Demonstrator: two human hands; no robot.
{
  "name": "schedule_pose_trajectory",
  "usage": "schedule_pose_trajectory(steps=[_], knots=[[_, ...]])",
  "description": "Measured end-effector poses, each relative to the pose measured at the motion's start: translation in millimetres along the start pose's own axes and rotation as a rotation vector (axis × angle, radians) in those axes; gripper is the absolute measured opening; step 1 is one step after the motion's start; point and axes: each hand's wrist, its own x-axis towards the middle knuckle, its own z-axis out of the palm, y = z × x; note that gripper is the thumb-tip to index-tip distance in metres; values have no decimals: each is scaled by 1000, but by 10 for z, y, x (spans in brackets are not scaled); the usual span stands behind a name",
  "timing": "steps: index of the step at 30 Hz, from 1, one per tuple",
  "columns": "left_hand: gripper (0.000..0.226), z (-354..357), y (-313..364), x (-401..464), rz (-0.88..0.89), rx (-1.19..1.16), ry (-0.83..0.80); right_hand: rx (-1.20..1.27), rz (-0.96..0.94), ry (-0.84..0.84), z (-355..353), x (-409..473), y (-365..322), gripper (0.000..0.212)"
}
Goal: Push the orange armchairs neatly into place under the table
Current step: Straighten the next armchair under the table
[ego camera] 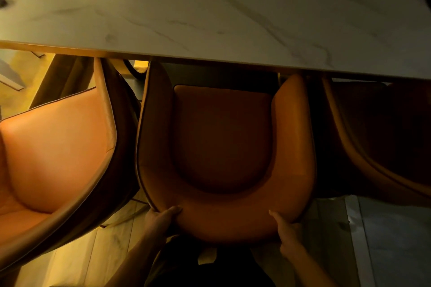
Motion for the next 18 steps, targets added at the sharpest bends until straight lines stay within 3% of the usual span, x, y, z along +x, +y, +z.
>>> schedule_pose_trajectory(steps=[6, 18], knots=[[63, 27, 62, 13, -27, 20, 16, 26, -1, 56, 4, 39, -1, 84], [53, 63, 510, 160, 39, 69, 42, 35, 7, 65, 277, 181, -190, 67]])
